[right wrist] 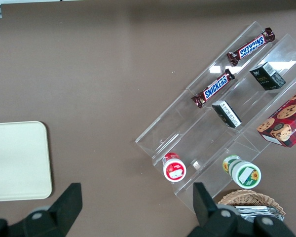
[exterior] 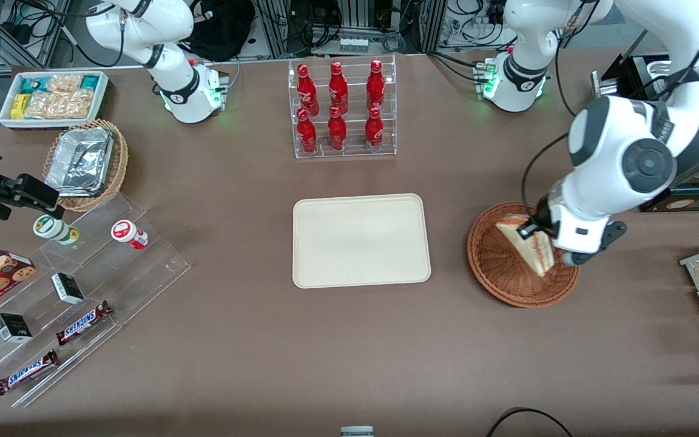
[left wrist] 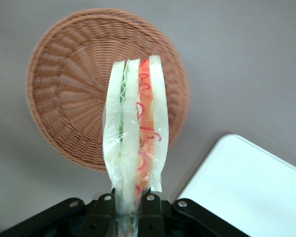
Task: Place sandwich from basket to tray
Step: 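Carry the held sandwich with the left gripper over the cream tray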
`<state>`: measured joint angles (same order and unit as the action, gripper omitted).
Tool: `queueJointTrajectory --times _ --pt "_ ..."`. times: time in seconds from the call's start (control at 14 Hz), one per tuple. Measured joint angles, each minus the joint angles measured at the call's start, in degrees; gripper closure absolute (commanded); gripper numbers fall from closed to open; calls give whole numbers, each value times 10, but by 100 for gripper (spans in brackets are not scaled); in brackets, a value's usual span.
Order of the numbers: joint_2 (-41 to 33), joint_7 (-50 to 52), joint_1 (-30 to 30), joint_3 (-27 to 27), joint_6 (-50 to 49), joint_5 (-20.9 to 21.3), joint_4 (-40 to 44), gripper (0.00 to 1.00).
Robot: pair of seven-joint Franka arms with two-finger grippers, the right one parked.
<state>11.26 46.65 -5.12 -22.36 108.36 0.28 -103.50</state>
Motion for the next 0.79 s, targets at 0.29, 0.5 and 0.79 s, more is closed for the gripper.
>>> queueJointTrajectory --times 0.29,0.5,0.79 --pt "19 7 7 -72 -1 4 25 89" --pt "54 11 61 -84 0 23 48 89" --pt "147 16 142 -86 7 66 103 88"
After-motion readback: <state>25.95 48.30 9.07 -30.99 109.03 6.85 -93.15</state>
